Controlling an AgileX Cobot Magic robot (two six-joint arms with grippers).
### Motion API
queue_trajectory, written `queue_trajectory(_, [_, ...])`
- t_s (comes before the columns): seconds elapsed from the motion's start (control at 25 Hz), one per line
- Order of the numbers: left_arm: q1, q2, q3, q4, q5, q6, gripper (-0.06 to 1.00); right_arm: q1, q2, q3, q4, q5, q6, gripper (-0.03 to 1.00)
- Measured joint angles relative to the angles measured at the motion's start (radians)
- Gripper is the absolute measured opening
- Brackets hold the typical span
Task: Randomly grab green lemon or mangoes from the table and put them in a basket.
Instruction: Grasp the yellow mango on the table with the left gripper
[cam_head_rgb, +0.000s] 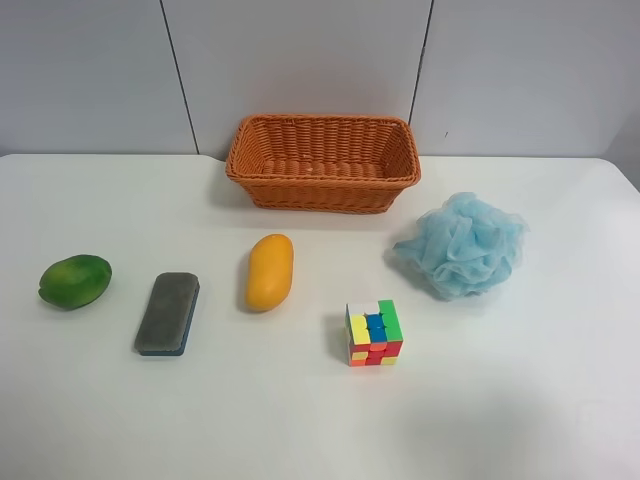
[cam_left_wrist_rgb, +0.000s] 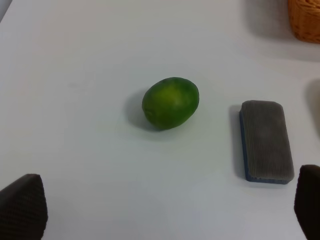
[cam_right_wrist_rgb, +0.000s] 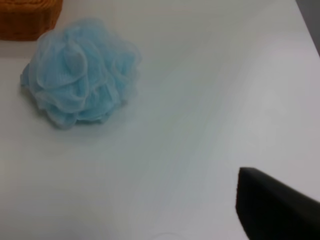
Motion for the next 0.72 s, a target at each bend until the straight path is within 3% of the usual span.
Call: queue_trajectory(0.72, [0.000, 0.000, 0.000, 0.000, 0.000, 0.000, 0.99, 0.000, 0.000, 0.000, 0.000, 0.000, 0.000, 0.99])
